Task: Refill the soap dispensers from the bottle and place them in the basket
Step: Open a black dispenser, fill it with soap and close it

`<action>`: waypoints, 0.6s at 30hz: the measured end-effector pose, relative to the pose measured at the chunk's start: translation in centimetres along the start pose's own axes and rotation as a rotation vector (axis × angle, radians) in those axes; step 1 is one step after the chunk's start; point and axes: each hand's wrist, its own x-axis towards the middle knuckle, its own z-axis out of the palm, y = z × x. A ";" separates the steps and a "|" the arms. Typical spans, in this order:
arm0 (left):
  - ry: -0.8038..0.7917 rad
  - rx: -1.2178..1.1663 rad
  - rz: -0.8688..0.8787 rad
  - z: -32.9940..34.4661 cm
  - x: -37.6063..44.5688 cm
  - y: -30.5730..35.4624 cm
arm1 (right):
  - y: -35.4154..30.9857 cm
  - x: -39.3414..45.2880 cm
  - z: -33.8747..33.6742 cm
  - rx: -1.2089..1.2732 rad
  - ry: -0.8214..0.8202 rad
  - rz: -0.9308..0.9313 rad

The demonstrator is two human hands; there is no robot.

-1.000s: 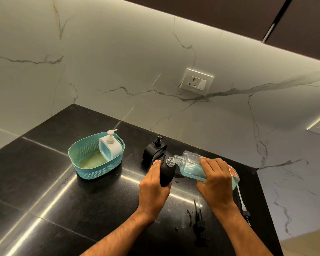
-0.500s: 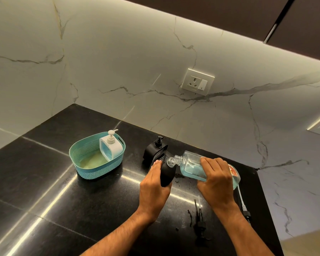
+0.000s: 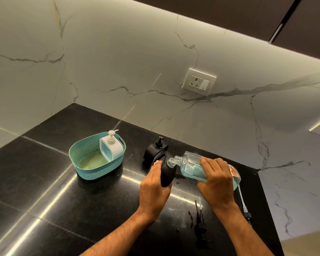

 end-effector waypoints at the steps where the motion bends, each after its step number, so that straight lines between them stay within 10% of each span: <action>1: 0.001 -0.001 0.000 0.0 0.0 0.0 | 0.0 0.0 0.0 -0.002 -0.001 0.000; 18: 0.018 -0.006 0.006 0.3 0.6 0.0 | 0.2 0.6 0.3 0.001 0.000 -0.008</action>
